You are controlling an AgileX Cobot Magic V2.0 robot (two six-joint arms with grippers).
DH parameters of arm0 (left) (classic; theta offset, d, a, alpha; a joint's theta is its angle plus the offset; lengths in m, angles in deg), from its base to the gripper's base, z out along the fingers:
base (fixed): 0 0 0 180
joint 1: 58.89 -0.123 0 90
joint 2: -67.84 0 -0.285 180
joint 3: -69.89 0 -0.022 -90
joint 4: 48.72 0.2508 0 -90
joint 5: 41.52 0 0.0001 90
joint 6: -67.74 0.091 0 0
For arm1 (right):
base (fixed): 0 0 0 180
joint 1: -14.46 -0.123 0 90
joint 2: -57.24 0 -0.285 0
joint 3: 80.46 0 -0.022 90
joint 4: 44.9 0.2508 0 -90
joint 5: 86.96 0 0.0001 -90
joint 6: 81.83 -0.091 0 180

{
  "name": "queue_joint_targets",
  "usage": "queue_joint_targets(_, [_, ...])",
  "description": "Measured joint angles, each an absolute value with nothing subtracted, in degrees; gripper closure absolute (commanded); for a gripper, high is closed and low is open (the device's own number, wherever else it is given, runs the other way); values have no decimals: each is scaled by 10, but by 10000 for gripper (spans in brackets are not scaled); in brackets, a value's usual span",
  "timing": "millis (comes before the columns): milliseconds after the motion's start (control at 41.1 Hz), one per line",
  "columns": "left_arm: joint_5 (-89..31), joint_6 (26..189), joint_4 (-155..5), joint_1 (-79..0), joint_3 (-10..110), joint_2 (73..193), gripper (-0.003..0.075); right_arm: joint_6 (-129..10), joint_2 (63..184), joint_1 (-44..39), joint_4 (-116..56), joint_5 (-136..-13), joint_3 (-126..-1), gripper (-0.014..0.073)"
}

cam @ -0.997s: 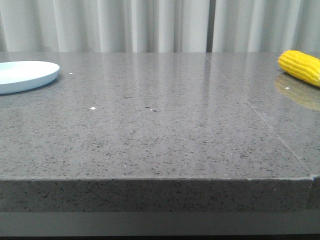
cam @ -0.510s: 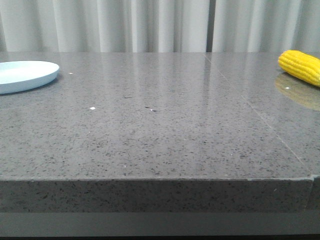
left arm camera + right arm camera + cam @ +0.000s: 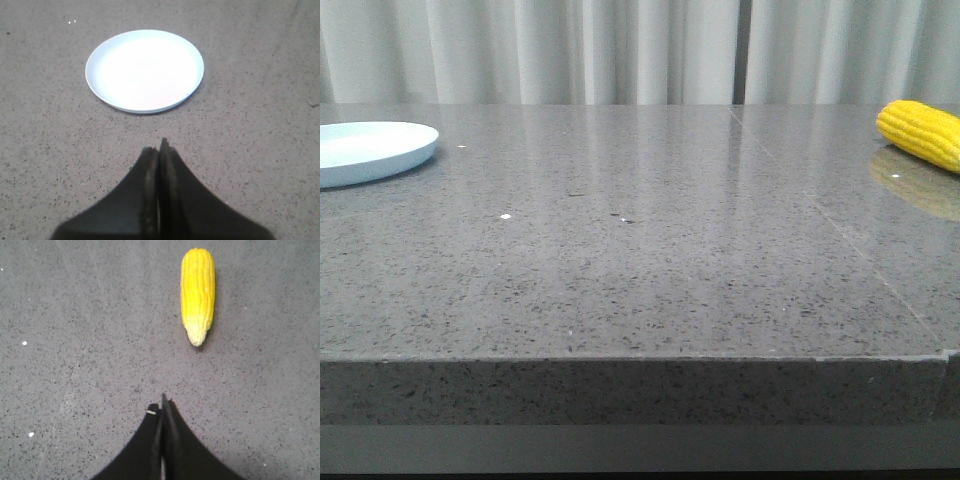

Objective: Place corn on plate with both arms
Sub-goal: 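Lower the open left gripper toward the rim of the white plate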

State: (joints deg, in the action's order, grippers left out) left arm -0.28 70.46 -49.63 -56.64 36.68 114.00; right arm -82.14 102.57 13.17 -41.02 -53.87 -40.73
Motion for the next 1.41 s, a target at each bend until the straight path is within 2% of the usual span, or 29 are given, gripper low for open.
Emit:
queue_joint_targets(73, [1, 705, -496, -566, 367, 1149, 559, -821, 1026, 132, -410, -535, -407, 331])
queue_joint_targets(122, [2, 705, -496, -566, 367, 1153, 420, -821, 1026, 132, -410, -533, -407, 189])
queue_joint_targets(170, [3, 705, -496, -566, 367, 1154, 314, -821, 1026, 132, -411, -530, -407, 55])
queue_joint_targets(194, [3, 705, -496, -566, 367, 1155, 251, -821, 1026, 132, -411, -529, -407, 28])
queue_joint_targets(243, [3, 705, -496, -566, 367, 1156, 174, -821, 1026, 132, -411, -529, -407, -48])
queue_joint_targets(292, [5, 705, -496, -566, 367, 1156, 142, -821, 1026, 132, -411, -528, -407, -69])
queue_joint_targets(632, [45, 705, -478, -566, 391, 1172, 139, -821, 1026, 132, -412, -526, -407, -57])
queue_joint_targets(802, [112, 705, -464, -566, 444, 1228, 139, -821, 1026, 132, -412, -526, -407, -57])
queue_joint_targets(1021, [128, 705, -426, -571, 508, 1345, 157, -821, 1026, 132, -412, -526, -407, -57])
queue_joint_targets(1240, [142, 721, -445, -654, 564, 1468, 157, -821, 1026, 132, -412, -526, -407, -57])
queue_joint_targets(1410, [139, 820, -594, -745, 609, 1551, 157, -821, 1026, 132, -412, -526, -407, -57])
